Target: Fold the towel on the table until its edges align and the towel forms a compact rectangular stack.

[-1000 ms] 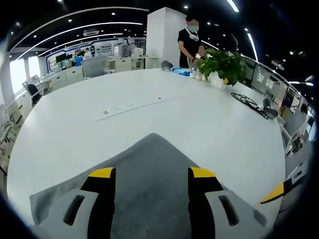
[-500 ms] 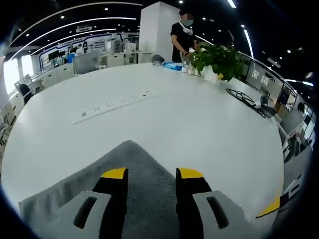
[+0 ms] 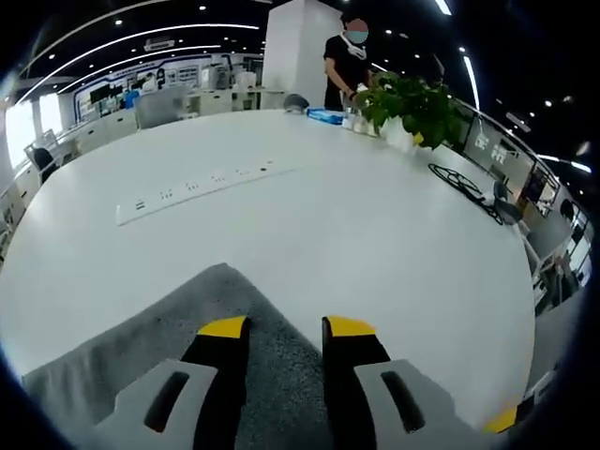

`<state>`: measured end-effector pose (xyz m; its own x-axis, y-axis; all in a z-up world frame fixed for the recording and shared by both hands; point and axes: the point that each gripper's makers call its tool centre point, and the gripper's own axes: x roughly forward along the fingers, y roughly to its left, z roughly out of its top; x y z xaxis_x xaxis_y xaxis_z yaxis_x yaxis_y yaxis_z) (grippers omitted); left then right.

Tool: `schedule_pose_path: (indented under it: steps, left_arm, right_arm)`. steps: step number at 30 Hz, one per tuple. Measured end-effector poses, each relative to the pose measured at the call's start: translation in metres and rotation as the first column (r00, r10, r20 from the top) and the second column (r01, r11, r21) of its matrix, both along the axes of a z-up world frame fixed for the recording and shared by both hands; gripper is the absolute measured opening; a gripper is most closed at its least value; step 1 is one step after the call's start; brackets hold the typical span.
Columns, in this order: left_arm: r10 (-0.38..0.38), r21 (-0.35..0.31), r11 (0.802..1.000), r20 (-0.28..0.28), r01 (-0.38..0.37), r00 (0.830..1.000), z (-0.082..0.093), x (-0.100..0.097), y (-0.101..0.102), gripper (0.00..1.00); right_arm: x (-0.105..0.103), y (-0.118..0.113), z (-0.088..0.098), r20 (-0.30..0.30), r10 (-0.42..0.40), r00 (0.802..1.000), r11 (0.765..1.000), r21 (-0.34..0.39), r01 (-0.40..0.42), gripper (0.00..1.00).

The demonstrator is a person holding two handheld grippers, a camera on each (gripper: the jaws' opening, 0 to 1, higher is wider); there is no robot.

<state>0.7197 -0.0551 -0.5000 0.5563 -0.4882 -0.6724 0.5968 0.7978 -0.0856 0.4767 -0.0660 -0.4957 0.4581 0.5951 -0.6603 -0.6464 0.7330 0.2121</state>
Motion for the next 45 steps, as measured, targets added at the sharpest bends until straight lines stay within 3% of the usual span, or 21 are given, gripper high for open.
schedule_pose_path:
  steps: [5, 6, 8, 16, 22, 24, 27, 37, 39, 41, 45]
  left_arm:
    - [-0.003, 0.027, 1.0, -0.023, 0.004, 1.0, -0.012, -0.002, 0.005, 0.26]
    - [0.008, 0.011, 1.0, -0.006, -0.008, 1.0, -0.011, 0.0, 0.004, 0.26]
    - [0.031, -0.002, 1.0, -0.026, -0.031, 0.999, -0.011, 0.0, 0.003, 0.27]
    - [0.032, 0.047, 0.998, 0.007, -0.033, 0.999, -0.012, 0.001, 0.004, 0.2]
    - [-0.041, 0.173, 0.985, 0.062, 0.03, 0.997, -0.011, -0.004, 0.001, 0.11]
    - [-0.025, 0.152, 0.988, 0.057, 0.016, 0.998, -0.011, 0.004, 0.006, 0.06]
    - [0.034, 0.064, 0.997, 0.016, -0.035, 0.999, -0.011, 0.008, 0.01, 0.05]
    - [0.001, 0.078, 0.997, 0.042, -0.004, 0.999, -0.013, 0.009, 0.009, 0.05]
    - [0.013, 0.069, 0.998, 0.023, -0.014, 1.0, -0.012, 0.008, 0.007, 0.05]
    - [0.123, 0.015, 0.992, -0.047, -0.122, 0.991, -0.015, 0.006, 0.007, 0.05]
    - [0.083, 0.051, 0.995, -0.041, -0.081, 0.996, -0.019, 0.011, 0.003, 0.04]
  right_arm:
    - [-0.001, -0.002, -0.004, -0.009, -0.003, 1.0, 1.0, -0.006, 0.003, 0.3]
    - [0.0, -0.002, -0.005, -0.009, -0.003, 1.0, 1.0, -0.009, 0.003, 0.28]
    - [0.0, -0.003, -0.005, -0.009, -0.007, 1.0, 1.0, -0.01, 0.007, 0.27]
    - [-0.001, -0.007, -0.009, -0.01, -0.013, 1.0, 1.0, -0.017, 0.013, 0.19]
    - [-0.004, -0.01, -0.013, -0.023, -0.007, 1.0, 1.0, -0.017, 0.006, 0.12]
    - [-0.004, -0.01, -0.015, -0.025, -0.002, 1.0, 1.0, -0.016, 0.002, 0.09]
    - [-0.003, -0.009, -0.015, -0.027, 0.001, 1.0, 1.0, -0.015, -0.001, 0.07]
    - [-0.002, -0.008, -0.017, -0.042, -0.006, 0.999, 1.0, 0.004, 0.007, 0.0]
    - [-0.002, -0.007, -0.016, -0.04, -0.007, 0.999, 1.0, 0.003, 0.007, 0.0]
    - [-0.002, -0.008, -0.012, -0.038, -0.002, 0.999, 1.0, 0.003, 0.002, 0.0]
    - [-0.002, -0.013, -0.009, -0.038, -0.013, 0.999, 1.0, 0.014, 0.014, 0.0]
